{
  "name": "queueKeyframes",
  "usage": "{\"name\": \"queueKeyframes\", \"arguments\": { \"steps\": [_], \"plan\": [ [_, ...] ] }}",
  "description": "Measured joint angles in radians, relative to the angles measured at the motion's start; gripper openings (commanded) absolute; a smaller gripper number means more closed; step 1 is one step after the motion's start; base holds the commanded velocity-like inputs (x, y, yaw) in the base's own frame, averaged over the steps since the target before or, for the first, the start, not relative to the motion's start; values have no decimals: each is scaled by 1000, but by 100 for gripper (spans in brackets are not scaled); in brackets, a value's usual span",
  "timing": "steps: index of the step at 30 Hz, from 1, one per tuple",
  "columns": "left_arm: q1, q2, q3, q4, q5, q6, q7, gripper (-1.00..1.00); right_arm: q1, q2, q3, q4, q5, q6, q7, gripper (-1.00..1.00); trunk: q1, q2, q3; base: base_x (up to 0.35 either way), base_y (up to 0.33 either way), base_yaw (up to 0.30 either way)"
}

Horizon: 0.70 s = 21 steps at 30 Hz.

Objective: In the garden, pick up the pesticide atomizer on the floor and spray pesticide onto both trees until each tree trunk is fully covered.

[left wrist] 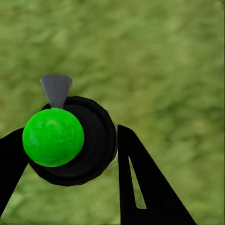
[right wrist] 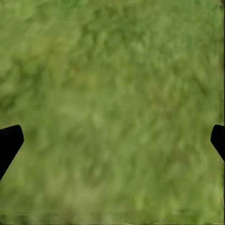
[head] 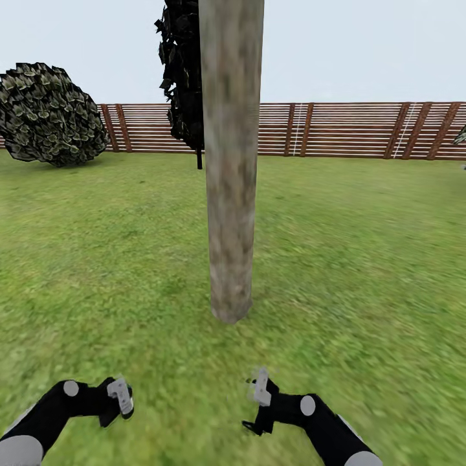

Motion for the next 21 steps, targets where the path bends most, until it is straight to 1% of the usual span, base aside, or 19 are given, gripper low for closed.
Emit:
{"name": "queueKeyframes", "arguments": {
  "steps": [1,2,3,4,6,8,9,10,11,12,14,15,16,17,18,19,20,21],
  "plan": [
    [0,-5,35,0,4,0,7,-100,1,-25,-15,23,-21,0,-12,100,0,0,0,0,0,0],
    [0,-12,68,0,11,1,12,-100,2,-49,-41,51,-48,0,-20,100,0,0,0,0,0,0],
    [0,-22,104,1,26,1,15,-100,2,-74,-85,88,-84,0,-28,100,0,0,0,0,0,0],
    [0,-31,138,1,45,2,18,-100,2,-97,-138,129,-118,-1,-36,100,0,0,0,0,0,0],
    [0,-49,194,5,80,5,23,-100,3,-146,-246,220,-167,-4,-69,100,0,0,0,0,0,0],
    [0,-69,228,23,104,17,47,-100,3,-197,-358,303,-191,-21,-129,100,0,0,0,0,0,0],
    [0,-80,237,33,110,27,69,-100,3,-213,-405,332,-198,-38,-163,100,0,0,0,0,0,0],
    [0,-92,243,43,114,39,101,-100,3,-223,-446,354,-202,-62,-199,100,0,0,0,0,0,0],
    [0,-99,246,49,116,47,121,-100,4,-227,-464,363,-203,-77,-219,100,0,0,0,0,0,0],
    [0,-116,250,62,119,74,188,-100,9,-231,-505,380,-206,-121,-283,100,0,0,0,0,0,0],
    [0,-141,253,78,123,115,291,-100,22,-228,-532,393,-208,-174,-394,100,0,0,0,0,0,0],
    [-1,-161,254,84,131,141,355,-100,33,-218,-541,397,-208,-196,-483,100,0,0,0,0,0,0],
    [-2,-185,254,89,154,165,413,-100,44,-192,-546,400,-208,-211,-597,100,0,0,0,0,0,0],
    [-2,-196,255,91,169,174,433,-100,49,-177,-548,400,-208,-214,-650,100,0,0,0,0,0,0],
    [-3,-200,255,91,176,179,440,-100,51,-170,-548,401,-208,-216,-673,100,0,0,0,0,0,0],
    [-3,-208,254,93,196,197,453,-100,56,-152,-549,401,-206,-218,-724,100,0,0,0,0,0,0],
    [-4,-211,254,93,203,206,457,-100,57,-146,-550,401,-206,-219,-738,100,0,0,0,0,0,0],
    [-4,-216,253,93,216,233,462,-100,59,-133,-550,402,-206,-219,-762,100,0,0,0,0,0,0]
  ]
}}
